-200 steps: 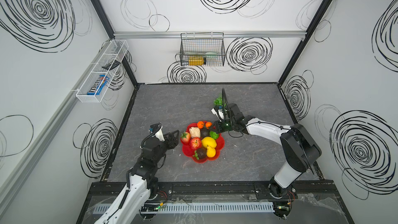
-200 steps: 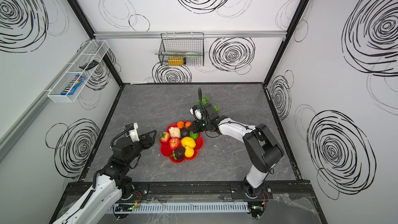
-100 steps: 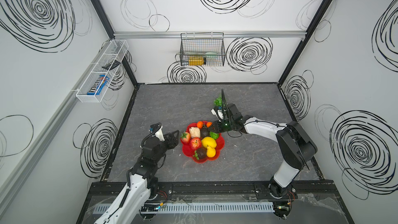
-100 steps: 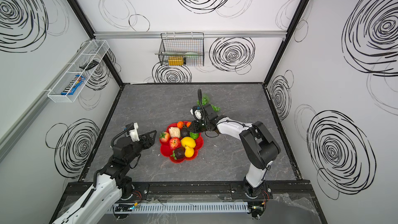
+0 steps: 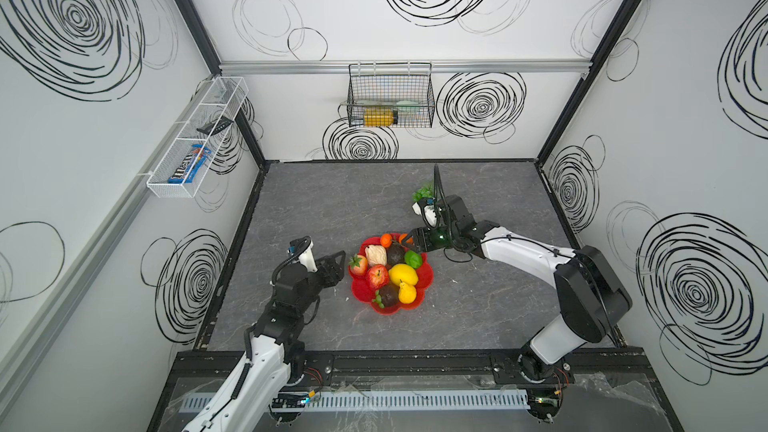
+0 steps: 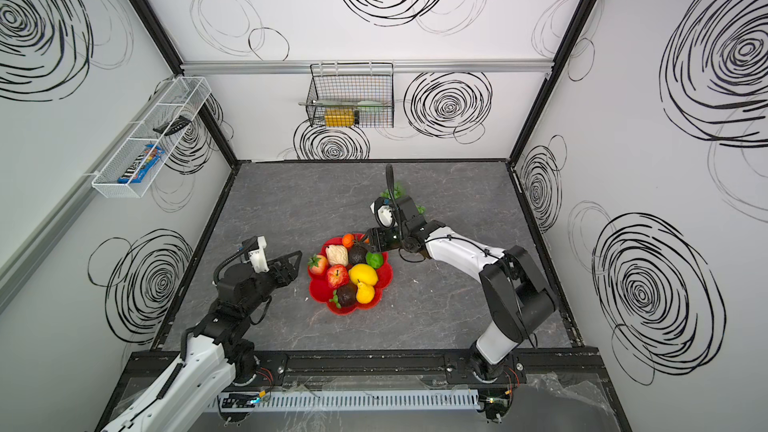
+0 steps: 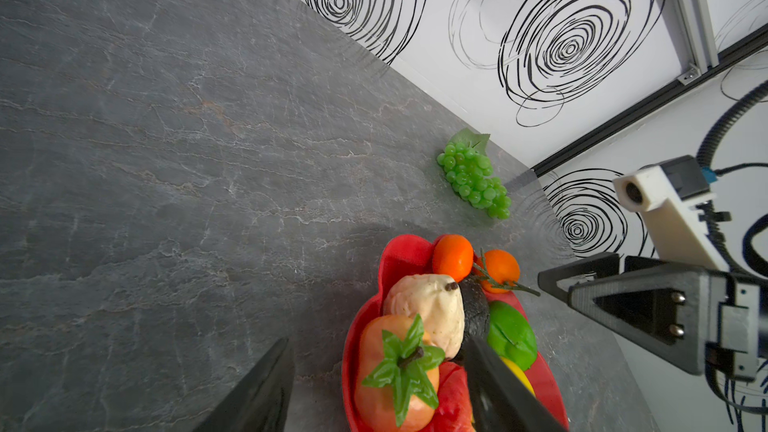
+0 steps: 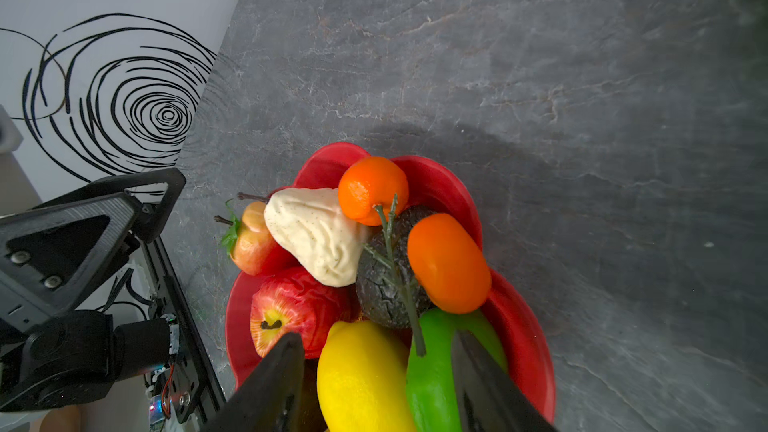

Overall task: Place and organize the fake fruits in the fruit bowl
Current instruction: 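Move the right gripper over the green grape bunch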

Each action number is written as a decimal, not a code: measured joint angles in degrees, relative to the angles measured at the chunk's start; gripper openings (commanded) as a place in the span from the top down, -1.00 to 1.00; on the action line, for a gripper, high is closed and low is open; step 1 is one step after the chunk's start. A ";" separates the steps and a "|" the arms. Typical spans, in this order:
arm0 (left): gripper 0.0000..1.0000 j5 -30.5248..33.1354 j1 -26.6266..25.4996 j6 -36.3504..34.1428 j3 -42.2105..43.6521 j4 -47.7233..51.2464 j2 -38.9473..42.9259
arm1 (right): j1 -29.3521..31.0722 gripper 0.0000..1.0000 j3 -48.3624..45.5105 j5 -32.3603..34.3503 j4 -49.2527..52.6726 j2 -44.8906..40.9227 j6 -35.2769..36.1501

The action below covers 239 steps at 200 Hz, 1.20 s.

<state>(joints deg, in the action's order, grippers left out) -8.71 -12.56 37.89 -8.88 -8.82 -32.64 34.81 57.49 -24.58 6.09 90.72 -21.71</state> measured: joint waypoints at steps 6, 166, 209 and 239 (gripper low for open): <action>-0.38 -0.13 0.04 -0.02 0.00 -0.13 0.11 | -0.26 -0.26 0.07 0.70 0.61 -0.90 0.61; -0.45 -2.12 -2.10 -2.14 2.03 -3.39 6.36 | -16.52 -0.48 16.41 17.88 -3.63 16.26 10.62; -0.47 -1.75 -2.40 -2.27 2.03 -3.39 6.38 | -18.60 -0.47 27.36 15.43 -2.03 25.73 11.67; -0.49 -1.73 -2.43 -2.36 2.03 -3.41 6.25 | -19.67 -0.47 35.06 16.20 0.22 33.03 13.20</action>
<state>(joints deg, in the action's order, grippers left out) -10.44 -14.98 35.53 -6.85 -12.23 -26.39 15.14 92.55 -8.38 6.31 123.74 -8.51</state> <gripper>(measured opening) 0.742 0.734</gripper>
